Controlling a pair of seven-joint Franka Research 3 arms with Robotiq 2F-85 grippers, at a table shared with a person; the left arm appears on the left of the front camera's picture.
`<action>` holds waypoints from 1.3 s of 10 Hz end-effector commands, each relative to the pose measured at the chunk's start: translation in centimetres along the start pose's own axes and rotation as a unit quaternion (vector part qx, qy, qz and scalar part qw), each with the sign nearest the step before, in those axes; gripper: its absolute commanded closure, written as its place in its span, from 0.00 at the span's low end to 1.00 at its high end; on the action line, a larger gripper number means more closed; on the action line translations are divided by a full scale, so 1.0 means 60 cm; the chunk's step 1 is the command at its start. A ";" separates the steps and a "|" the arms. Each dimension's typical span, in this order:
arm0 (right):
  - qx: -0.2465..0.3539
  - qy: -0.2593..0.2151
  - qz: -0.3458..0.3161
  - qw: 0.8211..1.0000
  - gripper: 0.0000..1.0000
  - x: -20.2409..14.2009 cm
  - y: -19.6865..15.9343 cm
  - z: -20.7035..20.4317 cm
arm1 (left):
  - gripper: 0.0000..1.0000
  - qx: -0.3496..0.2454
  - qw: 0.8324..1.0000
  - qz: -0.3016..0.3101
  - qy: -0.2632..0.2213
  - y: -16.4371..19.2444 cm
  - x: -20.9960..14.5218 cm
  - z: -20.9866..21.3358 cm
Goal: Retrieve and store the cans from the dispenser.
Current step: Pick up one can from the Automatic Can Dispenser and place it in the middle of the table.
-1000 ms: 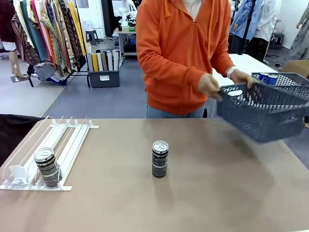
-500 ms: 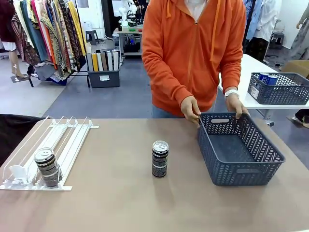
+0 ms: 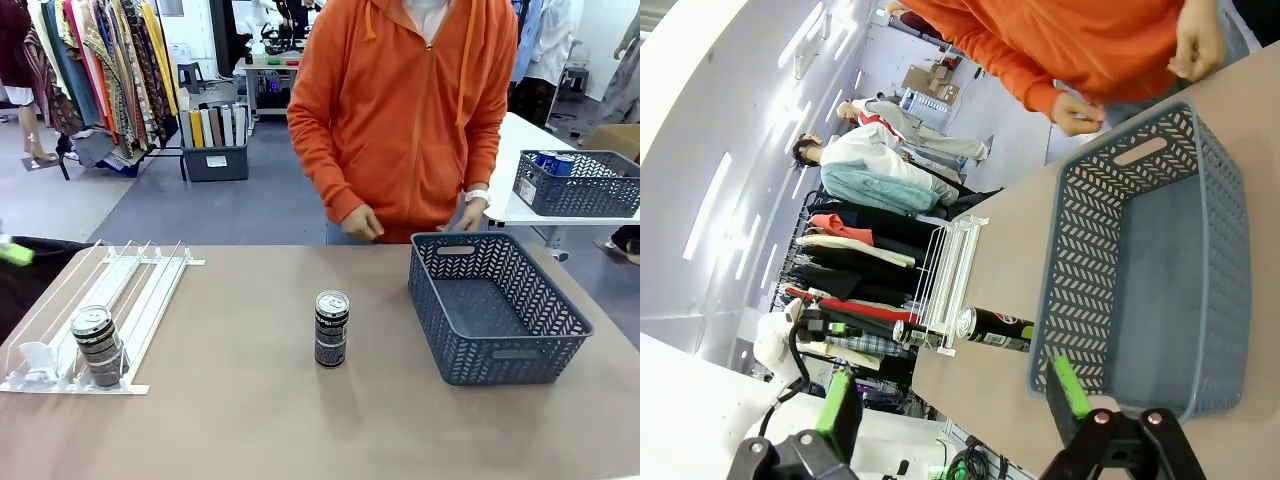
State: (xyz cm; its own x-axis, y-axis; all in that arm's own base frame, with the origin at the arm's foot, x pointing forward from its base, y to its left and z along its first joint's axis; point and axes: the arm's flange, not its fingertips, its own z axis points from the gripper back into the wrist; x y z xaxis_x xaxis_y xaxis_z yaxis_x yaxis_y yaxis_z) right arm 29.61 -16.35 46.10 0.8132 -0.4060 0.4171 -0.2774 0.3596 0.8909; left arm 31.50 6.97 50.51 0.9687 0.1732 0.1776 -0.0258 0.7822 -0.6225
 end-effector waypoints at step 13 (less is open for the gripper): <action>0.011 -0.013 0.006 1.000 0.00 0.005 0.004 -0.005 | 0.00 0.344 0.936 0.006 0.072 -0.148 0.036 -0.219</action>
State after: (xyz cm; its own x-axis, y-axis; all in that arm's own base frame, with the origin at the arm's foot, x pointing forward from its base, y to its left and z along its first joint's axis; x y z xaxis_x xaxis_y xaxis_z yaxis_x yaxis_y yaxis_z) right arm 29.61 -16.35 46.11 0.8133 -0.4057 0.4171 -0.2777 0.3593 0.8910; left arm 36.23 -6.61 48.43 0.9935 0.1102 0.0272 -0.1102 0.9939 -0.0024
